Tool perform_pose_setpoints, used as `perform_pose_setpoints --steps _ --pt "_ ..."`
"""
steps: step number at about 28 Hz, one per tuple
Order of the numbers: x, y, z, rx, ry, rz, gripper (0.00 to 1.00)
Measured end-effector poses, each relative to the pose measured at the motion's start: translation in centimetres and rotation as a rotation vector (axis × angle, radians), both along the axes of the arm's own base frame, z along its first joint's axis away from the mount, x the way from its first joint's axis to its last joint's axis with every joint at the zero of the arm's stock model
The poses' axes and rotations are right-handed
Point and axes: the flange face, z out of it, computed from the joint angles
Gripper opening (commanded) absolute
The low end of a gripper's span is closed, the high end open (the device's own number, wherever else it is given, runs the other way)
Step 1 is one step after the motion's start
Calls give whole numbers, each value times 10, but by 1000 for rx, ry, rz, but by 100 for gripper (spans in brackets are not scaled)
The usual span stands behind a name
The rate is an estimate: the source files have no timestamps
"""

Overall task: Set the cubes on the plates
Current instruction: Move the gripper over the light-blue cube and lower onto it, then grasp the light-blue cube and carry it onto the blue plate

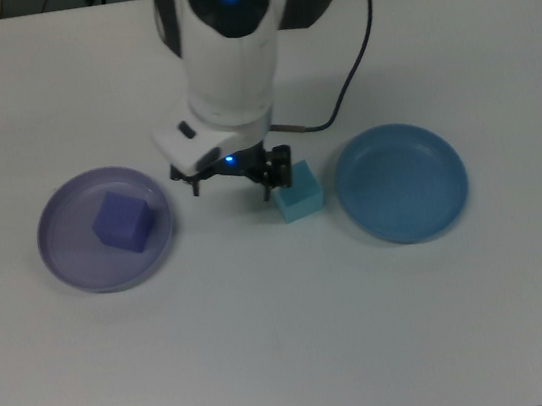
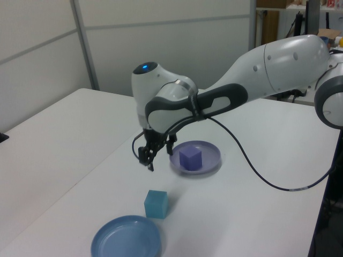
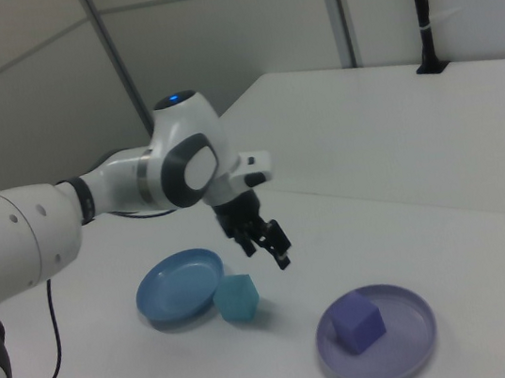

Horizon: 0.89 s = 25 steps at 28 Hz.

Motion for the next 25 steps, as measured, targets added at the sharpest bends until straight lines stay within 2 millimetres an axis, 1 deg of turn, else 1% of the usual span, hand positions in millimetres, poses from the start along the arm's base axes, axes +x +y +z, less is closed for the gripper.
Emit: perform_pose_setpoints --steps 1,3,8,11,13,16,19,25 --pt "-2 9 -2 -3 8 47 100" --pt "-4 18 -5 -6 19 101 100" --pt "-13 34 -21 -19 68 241 100" --pt "-22 45 -32 -38 124 329 100" --pt "-27 52 -35 -44 149 367 100" --pt "-33 63 -38 -49 179 413 100" --pt "-37 71 -41 -52 194 437 100" --pt "-41 76 -58 -57 223 452 100"
